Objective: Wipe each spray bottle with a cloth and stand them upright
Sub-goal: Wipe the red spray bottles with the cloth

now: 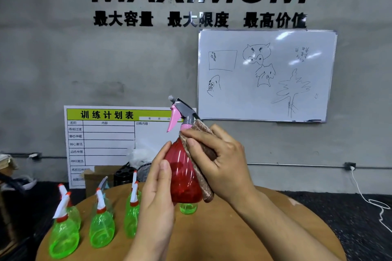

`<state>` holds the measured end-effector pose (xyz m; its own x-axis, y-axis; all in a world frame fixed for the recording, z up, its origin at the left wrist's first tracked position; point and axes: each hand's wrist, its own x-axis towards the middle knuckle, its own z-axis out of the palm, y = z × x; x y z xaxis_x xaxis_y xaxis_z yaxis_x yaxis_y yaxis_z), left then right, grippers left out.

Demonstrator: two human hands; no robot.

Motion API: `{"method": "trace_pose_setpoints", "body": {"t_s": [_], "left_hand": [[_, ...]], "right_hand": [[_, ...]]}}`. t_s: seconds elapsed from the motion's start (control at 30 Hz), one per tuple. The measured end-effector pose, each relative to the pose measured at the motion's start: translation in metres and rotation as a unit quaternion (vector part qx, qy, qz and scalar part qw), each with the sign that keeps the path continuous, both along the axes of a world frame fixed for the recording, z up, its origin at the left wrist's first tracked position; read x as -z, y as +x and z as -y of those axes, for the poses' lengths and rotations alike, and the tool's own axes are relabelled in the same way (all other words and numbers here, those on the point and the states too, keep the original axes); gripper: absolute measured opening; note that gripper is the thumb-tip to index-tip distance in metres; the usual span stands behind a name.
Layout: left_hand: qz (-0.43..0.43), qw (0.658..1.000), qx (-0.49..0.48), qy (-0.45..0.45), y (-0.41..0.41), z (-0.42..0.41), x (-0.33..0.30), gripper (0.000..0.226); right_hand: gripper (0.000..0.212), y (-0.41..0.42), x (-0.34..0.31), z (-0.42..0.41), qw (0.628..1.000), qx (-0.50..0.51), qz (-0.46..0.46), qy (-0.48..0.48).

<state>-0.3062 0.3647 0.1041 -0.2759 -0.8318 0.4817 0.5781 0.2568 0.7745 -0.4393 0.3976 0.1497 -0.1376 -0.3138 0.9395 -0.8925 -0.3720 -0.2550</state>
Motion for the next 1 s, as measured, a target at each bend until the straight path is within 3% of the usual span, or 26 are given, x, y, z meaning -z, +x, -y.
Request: {"method": "trace_pose_setpoints", "body": {"t_s": [0.1,0.23,0.3,0.37,0.53,0.6,0.7,0.87,0.93,1.0], "left_hand": [[-0.02,1.0,0.002,0.014,0.0,0.004,-0.002,0.045],[-0.026,0.999,0.006,0.029,0.001,0.01,-0.003,0.039],[-0.028,0.999,0.003,0.025,0.001,0.012,-0.002,0.039],[-0.024,1.0,-0.004,0.017,-0.001,0.009,-0.002,0.041],[-0.022,1.0,0.002,0.009,-0.005,0.007,0.001,0.043],[-0.021,1.0,0.004,0.005,-0.005,0.007,0.002,0.043],[-0.019,1.0,0.013,0.021,-0.003,0.01,0.001,0.04],[-0.024,0.999,0.006,0.04,0.001,0.016,0.003,0.038],[-0.01,0.999,0.006,0.039,0.0,0.014,0.005,0.037],[-0.006,0.999,0.01,0.033,-0.001,0.012,0.007,0.036]], "right_hand": [[0.027,0.007,0.009,-0.008,0.999,-0.01,-0.044,0.002],[0.027,0.008,0.03,-0.019,0.966,-0.006,-0.257,0.008],[0.027,0.003,0.032,-0.019,0.95,-0.001,-0.312,-0.011],[0.026,0.0,0.027,-0.017,0.957,-0.001,-0.291,-0.022],[0.028,-0.004,0.005,-0.002,0.998,0.006,-0.063,-0.008],[0.027,-0.003,0.004,0.002,1.0,-0.007,-0.019,-0.004],[0.027,0.005,0.012,-0.003,0.998,-0.024,-0.052,-0.005],[0.025,0.008,0.037,-0.015,0.958,-0.01,-0.287,-0.019],[0.024,0.006,0.038,-0.013,0.955,0.0,-0.293,-0.033],[0.025,0.004,0.031,-0.009,0.976,-0.005,-0.216,-0.031]]}}
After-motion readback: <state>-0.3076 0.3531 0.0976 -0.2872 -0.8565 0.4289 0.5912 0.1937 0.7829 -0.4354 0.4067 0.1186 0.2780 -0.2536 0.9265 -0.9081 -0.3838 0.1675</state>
